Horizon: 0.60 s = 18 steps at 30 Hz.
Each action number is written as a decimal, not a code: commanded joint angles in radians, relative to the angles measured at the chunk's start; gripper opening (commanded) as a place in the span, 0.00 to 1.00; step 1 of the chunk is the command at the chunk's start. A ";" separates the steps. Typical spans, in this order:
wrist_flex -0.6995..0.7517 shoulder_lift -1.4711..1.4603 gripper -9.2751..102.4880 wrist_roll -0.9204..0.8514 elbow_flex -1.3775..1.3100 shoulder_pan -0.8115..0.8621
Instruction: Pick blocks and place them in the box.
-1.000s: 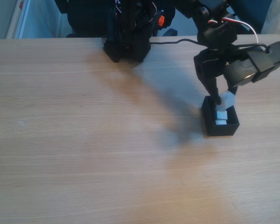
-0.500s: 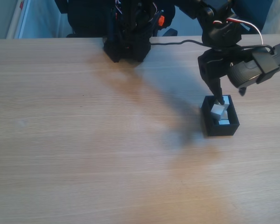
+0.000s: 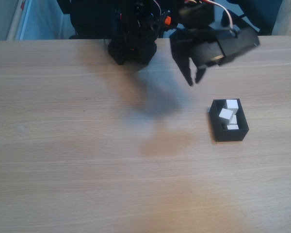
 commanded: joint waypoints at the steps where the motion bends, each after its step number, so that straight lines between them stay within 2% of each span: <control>1: 0.048 0.210 0.08 -0.072 0.114 0.049; 9: 0.101 0.669 0.08 -0.327 0.453 0.252; 14: 0.196 0.827 0.08 -0.360 0.551 0.341; 18: 0.210 0.933 0.08 -0.377 0.646 0.417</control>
